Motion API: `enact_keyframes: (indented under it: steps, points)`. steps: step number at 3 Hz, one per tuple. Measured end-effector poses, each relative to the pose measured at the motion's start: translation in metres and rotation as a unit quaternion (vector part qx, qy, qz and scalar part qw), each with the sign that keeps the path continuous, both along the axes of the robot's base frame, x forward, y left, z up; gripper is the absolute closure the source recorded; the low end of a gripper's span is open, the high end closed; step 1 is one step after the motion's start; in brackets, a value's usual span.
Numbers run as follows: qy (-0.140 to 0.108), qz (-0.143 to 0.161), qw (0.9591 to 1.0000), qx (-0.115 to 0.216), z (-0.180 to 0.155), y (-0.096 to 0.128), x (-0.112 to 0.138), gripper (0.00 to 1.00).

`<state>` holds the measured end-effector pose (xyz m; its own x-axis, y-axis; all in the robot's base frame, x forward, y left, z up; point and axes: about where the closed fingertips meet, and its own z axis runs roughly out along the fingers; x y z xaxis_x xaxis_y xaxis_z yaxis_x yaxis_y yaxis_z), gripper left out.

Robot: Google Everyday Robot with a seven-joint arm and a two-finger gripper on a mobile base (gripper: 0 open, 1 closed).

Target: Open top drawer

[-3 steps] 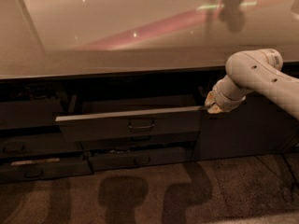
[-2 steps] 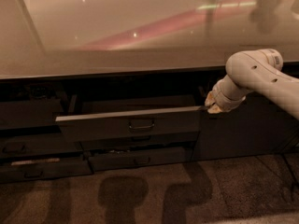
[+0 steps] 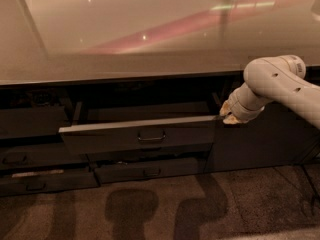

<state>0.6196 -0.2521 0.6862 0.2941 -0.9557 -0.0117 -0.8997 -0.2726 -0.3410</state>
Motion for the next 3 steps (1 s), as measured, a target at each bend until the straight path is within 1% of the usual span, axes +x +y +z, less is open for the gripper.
enact_keyframes:
  steps: [1,2,3]
  points:
    - [0.000,0.003,1.0000,0.000,-0.0037,-0.0009,-0.0082,1.00]
    - [0.000,0.003,1.0000,0.000,-0.0009,-0.0009,-0.0083,1.00]
    - [0.000,0.005,1.0000,0.000,-0.0035,-0.0017,-0.0166,1.00]
